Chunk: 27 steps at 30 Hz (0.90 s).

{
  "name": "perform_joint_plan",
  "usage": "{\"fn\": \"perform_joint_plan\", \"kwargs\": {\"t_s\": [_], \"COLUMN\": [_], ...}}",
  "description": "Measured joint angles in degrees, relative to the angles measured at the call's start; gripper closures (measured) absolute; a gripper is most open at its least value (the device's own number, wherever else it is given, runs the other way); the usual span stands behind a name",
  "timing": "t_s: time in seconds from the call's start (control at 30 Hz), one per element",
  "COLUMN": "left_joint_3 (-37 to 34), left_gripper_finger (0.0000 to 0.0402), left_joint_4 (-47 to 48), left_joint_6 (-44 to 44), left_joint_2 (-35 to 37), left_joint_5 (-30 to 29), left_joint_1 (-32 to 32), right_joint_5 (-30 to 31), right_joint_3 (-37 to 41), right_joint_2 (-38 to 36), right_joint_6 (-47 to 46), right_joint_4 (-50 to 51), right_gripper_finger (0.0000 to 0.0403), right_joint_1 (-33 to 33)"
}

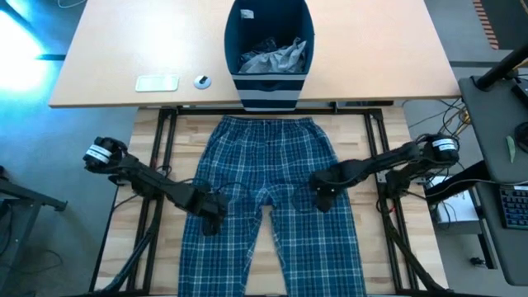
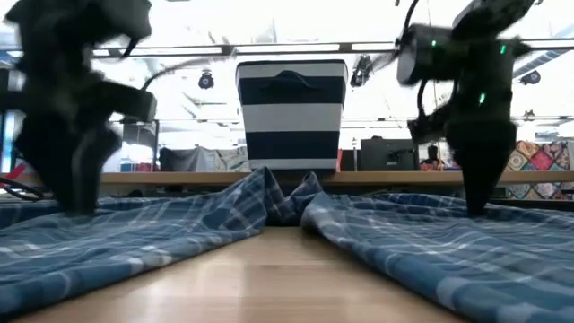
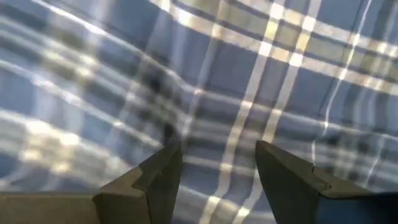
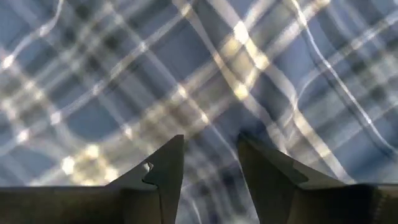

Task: Fold Laundry from Bin
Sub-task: Fold the blue patterned pants

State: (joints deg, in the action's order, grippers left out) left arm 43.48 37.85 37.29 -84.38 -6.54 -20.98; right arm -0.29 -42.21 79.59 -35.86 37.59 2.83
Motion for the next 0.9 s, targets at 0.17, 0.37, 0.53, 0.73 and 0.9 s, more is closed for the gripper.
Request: {"fn": "perform_joint_plan", "kwargs": {"t_s": [0.17,0.37,0.53,0.73,0.9], "left_joint_3": [4.84,3.86,0.84,-1.13,-5.14], "left_gripper_finger": [0.0210,0.0210,0.0211,0.0211,0.0211], "left_joint_4": [2.48,2.23,1.91,4.81,1.74], "left_joint_6": [-9.18,-14.72,-14.88,-9.99,-11.43], "left_joint_2": [7.14,10.25,9.07,8.85,6.83], "left_joint_5": [1.06,0.17,5.31,10.29,4.17], "left_joint_1": [9.44,34.96,48.62,45.84,47.61], "right_joint_5": [1.30,1.83,-5.99,-14.73,-12.90], "right_joint_3": [-1.72,1.11,2.20,2.30,2.38], "right_joint_2": [-11.79,-15.14,-11.11,-5.60,-0.21], "right_joint_6": [1.03,6.95,16.63,19.95,19.83], "right_joint_4": [-0.19,-2.10,-4.91,-1.81,-2.81], "right_gripper_finger": [0.0252,0.0254,0.0278,0.0364,0.0390], "right_joint_1": [-4.76,-25.48,-39.77,-43.08,-43.36]}}
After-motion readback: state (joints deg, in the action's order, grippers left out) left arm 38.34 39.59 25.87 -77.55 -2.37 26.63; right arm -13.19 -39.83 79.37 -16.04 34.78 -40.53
